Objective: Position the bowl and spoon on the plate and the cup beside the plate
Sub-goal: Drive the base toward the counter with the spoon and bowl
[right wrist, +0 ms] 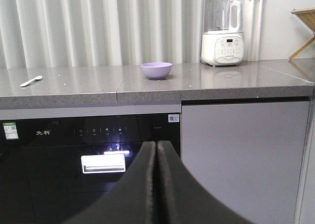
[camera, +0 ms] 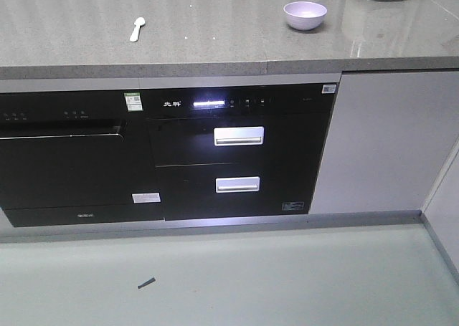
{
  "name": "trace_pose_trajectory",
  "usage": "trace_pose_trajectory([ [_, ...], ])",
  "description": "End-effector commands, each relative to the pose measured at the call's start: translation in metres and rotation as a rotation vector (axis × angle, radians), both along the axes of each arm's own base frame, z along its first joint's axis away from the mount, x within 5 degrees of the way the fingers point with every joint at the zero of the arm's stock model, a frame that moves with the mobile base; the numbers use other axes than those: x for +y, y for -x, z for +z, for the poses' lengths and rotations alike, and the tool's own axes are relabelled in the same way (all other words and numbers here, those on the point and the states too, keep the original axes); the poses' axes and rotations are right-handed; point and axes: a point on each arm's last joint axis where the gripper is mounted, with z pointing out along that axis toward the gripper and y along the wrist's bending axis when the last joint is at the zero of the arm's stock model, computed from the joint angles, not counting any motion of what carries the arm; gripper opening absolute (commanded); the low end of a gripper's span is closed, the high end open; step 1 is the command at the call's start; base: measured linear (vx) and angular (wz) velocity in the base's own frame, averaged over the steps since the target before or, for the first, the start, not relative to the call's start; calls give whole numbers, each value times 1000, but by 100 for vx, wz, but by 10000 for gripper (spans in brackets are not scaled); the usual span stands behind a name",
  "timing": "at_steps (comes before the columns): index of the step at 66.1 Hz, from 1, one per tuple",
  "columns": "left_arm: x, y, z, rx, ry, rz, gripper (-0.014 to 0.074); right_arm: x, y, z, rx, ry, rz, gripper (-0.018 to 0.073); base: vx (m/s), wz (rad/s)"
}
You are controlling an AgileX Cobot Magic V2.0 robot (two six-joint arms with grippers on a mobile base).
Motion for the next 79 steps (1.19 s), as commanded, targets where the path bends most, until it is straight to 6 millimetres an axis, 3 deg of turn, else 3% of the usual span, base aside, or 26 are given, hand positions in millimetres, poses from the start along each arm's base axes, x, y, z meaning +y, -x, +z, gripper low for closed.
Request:
trace_pose_trajectory([
  [1,0,2,13,-102,5,0,-6,1,1,4,-68,9,8,-6,19,4],
  [79,0,2,13,-102,5,0,-6,1,1,4,-68,9,8,-6,22,3],
])
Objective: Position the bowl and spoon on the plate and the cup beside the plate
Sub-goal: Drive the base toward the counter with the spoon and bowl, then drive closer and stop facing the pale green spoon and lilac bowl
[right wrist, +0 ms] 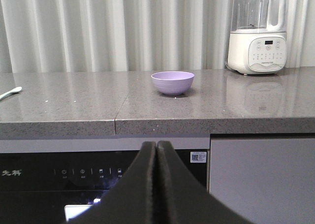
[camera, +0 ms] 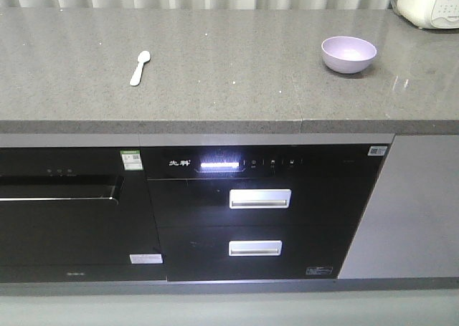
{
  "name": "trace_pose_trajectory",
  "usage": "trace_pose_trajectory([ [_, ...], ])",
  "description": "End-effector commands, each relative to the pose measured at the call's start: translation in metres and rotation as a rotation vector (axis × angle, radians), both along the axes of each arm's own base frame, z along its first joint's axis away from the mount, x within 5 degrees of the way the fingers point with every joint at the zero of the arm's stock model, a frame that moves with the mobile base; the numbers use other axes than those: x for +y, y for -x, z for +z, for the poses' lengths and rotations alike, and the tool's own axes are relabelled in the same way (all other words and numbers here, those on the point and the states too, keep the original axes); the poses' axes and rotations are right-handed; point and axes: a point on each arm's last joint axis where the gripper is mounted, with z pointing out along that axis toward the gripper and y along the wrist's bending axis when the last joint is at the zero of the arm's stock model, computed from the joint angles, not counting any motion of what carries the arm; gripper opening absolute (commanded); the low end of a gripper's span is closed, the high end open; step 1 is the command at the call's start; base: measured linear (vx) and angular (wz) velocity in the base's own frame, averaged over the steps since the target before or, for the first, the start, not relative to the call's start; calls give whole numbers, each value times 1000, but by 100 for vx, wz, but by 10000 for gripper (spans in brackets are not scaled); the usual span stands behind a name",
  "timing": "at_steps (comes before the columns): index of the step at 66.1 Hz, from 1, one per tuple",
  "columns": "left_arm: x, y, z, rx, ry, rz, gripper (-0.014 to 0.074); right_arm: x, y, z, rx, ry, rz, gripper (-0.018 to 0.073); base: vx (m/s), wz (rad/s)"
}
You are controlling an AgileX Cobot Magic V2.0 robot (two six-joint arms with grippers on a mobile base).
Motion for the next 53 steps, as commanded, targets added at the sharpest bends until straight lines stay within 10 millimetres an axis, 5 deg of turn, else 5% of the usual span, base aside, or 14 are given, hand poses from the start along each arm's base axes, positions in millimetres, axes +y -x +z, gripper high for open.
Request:
trace_pose_trajectory([
  [1,0,2,13,-102,5,0,-6,1,1,4,-68,9,8,-6,24,-2],
  [53,0,2,13,-102,5,0,-6,1,1,4,-68,9,8,-6,20,-3],
])
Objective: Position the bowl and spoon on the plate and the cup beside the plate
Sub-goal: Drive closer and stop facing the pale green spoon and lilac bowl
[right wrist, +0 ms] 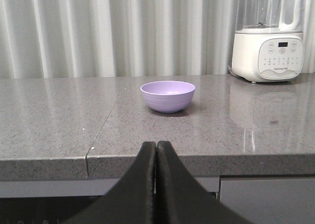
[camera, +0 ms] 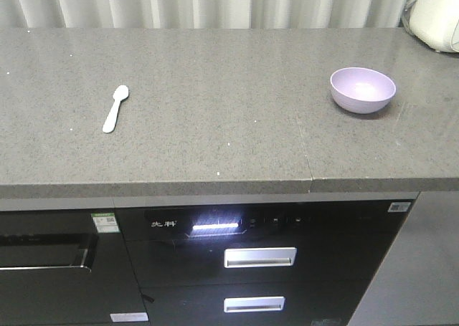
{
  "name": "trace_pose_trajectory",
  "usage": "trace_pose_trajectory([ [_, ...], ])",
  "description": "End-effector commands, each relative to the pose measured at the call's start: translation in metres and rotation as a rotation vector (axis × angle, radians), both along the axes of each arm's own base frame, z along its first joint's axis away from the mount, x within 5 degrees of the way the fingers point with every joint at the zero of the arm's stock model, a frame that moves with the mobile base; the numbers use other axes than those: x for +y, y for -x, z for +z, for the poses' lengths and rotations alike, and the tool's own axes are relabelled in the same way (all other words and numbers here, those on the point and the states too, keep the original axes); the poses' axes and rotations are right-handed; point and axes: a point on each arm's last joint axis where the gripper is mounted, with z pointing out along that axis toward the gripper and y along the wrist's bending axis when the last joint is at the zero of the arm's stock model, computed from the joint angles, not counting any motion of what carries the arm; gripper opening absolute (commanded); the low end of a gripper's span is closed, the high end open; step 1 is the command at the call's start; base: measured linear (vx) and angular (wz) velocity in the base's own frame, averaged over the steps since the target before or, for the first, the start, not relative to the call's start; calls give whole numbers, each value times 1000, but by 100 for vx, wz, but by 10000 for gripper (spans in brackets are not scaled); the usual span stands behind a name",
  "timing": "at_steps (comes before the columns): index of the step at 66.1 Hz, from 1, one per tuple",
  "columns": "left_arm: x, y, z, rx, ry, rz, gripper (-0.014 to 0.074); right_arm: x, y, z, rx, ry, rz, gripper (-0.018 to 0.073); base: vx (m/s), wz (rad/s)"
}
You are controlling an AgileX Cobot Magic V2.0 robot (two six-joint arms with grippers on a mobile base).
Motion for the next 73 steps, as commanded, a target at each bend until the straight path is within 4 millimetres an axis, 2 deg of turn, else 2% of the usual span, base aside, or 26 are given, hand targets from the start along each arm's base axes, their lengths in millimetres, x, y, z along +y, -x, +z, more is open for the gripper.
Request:
trace_pose_trajectory([
  [1,0,2,13,-102,5,0,-6,1,1,4,-68,9,8,-6,17,0],
  [73,0,2,13,-102,5,0,-6,1,1,4,-68,9,8,-6,12,1],
])
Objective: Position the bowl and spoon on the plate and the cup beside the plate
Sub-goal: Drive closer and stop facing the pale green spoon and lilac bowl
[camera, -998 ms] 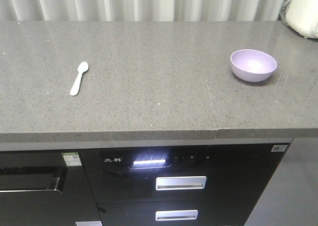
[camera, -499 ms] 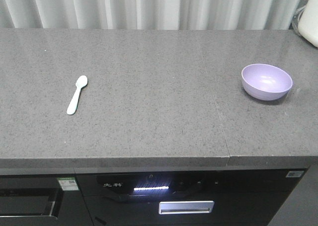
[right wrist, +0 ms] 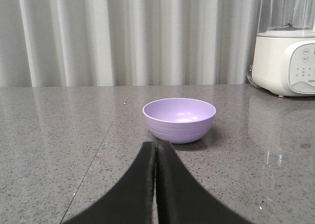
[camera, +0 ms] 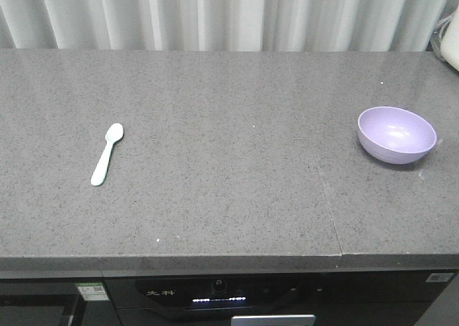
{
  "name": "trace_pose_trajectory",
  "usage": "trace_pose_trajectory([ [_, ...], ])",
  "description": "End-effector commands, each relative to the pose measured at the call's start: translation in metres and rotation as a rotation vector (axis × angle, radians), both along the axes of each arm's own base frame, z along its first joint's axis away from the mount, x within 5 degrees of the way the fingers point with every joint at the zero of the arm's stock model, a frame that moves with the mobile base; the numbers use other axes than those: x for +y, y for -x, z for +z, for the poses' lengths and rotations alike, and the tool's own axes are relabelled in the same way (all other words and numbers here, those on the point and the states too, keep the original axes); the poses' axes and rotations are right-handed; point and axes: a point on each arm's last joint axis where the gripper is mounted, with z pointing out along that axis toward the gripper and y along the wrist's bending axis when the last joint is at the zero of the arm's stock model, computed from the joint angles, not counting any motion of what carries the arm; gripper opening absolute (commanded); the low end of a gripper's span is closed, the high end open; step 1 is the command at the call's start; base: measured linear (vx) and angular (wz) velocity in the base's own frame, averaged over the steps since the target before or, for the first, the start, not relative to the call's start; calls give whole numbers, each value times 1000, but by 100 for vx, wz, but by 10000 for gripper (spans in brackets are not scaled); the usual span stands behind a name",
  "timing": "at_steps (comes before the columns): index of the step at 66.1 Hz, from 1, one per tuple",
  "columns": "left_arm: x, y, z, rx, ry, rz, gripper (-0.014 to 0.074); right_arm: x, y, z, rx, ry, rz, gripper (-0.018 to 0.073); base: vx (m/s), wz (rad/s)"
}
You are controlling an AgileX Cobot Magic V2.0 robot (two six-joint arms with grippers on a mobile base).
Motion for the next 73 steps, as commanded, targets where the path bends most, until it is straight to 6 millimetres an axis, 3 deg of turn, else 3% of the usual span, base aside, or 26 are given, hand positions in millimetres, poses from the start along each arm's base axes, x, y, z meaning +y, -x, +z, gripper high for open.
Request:
trace_pose_trajectory([
  [1,0,2,13,-102,5,0,-6,1,1,4,-68,9,8,-6,7,0],
  [73,0,2,13,-102,5,0,-6,1,1,4,-68,9,8,-6,6,-1],
])
